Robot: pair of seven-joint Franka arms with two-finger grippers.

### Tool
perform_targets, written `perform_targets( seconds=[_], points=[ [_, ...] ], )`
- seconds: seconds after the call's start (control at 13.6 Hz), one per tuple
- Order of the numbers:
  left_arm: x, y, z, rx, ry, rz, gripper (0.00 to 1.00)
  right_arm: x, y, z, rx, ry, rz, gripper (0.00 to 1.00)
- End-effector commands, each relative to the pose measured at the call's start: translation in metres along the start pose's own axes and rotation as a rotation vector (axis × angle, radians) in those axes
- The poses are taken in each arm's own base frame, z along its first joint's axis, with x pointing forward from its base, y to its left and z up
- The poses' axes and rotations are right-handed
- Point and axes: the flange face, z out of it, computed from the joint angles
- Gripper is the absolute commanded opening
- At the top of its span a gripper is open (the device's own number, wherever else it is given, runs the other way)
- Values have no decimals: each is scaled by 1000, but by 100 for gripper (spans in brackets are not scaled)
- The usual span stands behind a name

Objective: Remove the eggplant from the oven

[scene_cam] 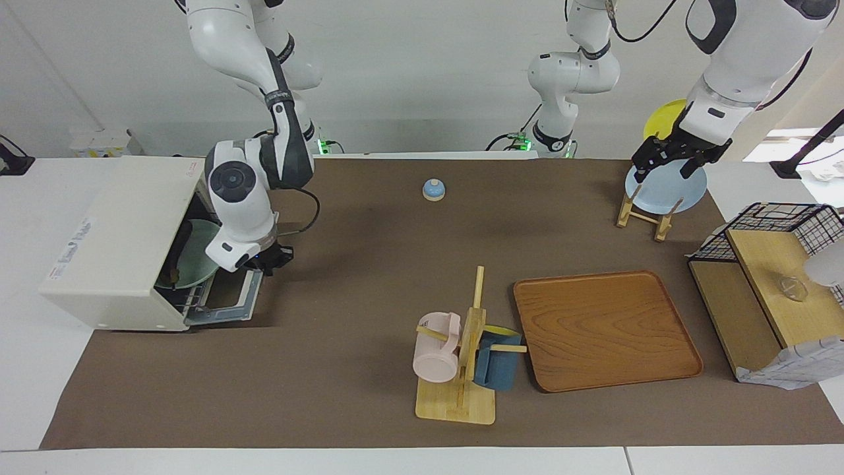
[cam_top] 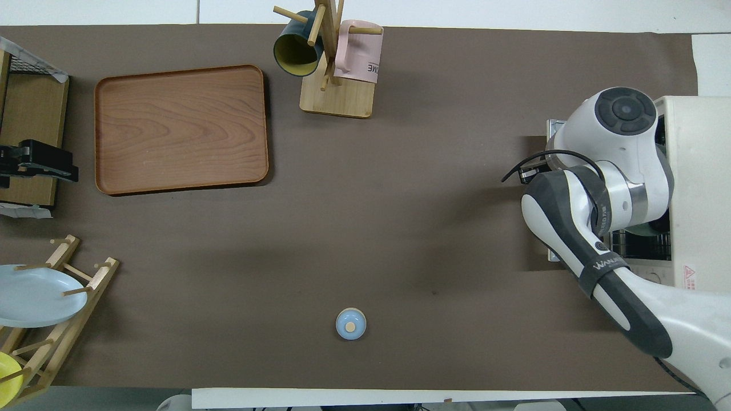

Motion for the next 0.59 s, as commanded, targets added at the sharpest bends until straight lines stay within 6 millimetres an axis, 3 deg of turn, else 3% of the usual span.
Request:
perform_targets(
  seconds=[0.0, 0.07, 0.15, 0.37, 0.52],
  points=[
    [-4, -4, -2, -1, 5, -14, 100, 18, 1, -16, 2, 50, 55, 7],
    [-4, -3, -2, -1, 6, -12, 100, 21, -1, -26, 9, 53, 65, 15],
    [-4, -3, -2, -1, 6, -12, 100, 20, 4, -33, 31, 52, 94, 38],
    [-4, -4, -2, -1, 5, -14, 100, 5, 22, -65, 51, 41, 135, 47],
    [-4, -4, -2, -1, 5, -14, 100, -7, 49, -59, 49, -26, 183, 48]
  ],
)
